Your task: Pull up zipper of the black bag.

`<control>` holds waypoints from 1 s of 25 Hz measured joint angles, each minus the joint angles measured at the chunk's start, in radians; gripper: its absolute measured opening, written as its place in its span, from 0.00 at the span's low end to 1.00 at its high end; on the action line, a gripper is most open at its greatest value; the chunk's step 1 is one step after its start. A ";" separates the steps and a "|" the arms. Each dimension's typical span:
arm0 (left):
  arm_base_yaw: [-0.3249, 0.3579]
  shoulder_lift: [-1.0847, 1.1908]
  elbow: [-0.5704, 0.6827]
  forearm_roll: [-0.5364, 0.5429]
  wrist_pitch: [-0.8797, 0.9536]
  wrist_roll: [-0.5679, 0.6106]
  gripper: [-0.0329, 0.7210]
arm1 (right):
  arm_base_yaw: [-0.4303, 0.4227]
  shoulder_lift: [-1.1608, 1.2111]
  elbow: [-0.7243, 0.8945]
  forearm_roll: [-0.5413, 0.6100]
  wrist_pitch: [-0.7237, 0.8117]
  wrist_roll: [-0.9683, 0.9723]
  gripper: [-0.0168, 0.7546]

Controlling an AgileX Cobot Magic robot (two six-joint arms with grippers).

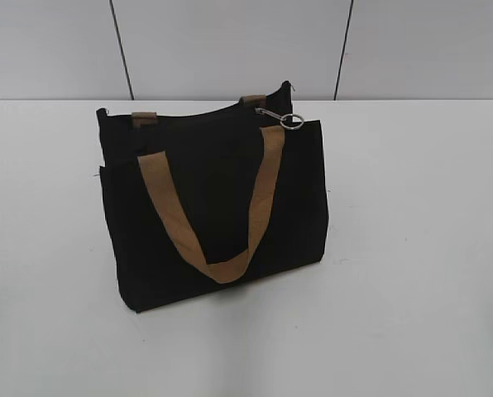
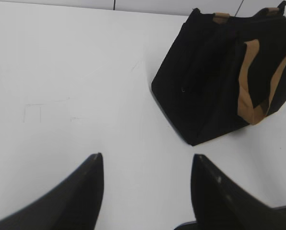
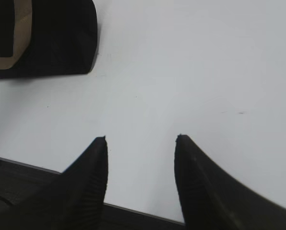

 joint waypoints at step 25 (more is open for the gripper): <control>0.092 0.000 0.000 0.000 -0.001 0.000 0.59 | 0.000 0.000 0.000 -0.017 -0.001 0.000 0.49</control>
